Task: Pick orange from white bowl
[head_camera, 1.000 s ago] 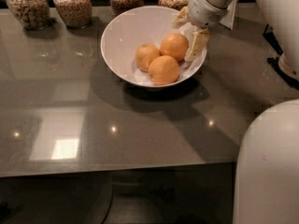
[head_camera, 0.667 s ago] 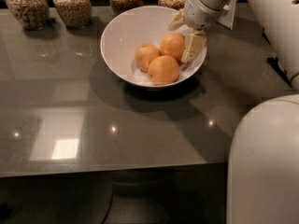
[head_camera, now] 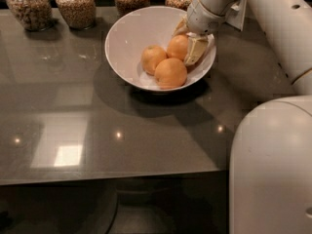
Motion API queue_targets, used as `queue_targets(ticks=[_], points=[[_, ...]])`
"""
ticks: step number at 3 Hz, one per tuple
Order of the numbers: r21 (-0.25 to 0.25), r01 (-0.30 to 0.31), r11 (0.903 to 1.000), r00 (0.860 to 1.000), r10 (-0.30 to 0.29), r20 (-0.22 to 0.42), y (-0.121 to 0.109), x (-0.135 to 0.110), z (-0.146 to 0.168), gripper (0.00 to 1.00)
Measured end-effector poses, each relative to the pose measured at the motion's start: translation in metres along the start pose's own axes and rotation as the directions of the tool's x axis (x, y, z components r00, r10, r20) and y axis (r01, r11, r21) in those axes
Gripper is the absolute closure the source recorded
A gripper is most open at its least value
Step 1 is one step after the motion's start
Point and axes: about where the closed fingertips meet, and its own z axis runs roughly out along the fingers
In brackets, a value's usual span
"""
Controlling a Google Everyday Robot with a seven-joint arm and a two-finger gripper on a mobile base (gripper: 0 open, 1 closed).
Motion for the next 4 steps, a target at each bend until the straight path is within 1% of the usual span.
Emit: queue_targets(ticks=[1,2,3,4], points=[[-0.009,0.005,0.9999,1.0,-0.005,0.016,0.0,-0.002,0.005,0.71],[-0.006,0.008,0.9999,1.0,-0.008,0.022,0.0,-0.004,0.003,0.95],[0.031,0.027,0.9992,0.998,-0.029,0.055,-0.006,-0.016,-0.011,1.0],[0.085,0.063,0.9944,0.993,-0.071,0.092,-0.014,-0.036,-0.034,1.0]])
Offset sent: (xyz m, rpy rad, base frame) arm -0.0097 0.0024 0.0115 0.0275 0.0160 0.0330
